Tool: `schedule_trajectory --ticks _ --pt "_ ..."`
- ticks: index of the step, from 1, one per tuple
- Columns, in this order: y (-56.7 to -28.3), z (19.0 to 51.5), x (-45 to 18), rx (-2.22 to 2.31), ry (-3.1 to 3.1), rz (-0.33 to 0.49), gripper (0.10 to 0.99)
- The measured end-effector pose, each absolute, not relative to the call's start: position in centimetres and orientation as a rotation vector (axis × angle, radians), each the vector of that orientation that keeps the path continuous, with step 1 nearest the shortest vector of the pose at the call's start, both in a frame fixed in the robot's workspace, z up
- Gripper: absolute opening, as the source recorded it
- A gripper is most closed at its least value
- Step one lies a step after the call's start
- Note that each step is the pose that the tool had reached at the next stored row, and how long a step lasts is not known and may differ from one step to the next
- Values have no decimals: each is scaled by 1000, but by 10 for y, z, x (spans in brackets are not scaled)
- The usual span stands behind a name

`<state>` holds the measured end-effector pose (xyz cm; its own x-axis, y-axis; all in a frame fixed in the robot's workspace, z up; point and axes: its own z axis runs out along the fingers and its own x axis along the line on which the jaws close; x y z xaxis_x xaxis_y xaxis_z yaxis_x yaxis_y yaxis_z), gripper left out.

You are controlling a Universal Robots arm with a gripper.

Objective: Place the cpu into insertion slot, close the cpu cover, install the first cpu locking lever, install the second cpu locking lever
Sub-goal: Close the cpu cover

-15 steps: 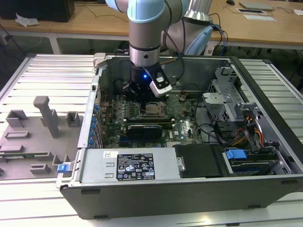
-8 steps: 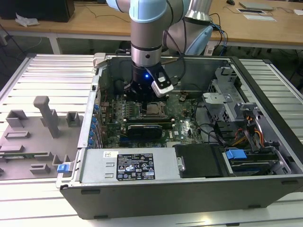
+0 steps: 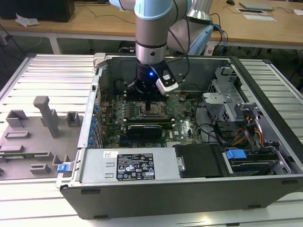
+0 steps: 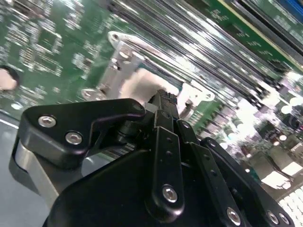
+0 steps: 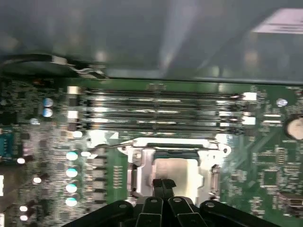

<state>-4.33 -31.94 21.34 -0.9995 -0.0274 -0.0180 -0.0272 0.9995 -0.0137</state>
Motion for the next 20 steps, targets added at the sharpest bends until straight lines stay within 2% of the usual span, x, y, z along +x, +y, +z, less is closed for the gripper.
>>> schedule_trajectory --ticks 10,20 --pt "-319 240 -37 -43 3124 -21 106" --pt "-319 242 -37 -43 3124 -22 106"
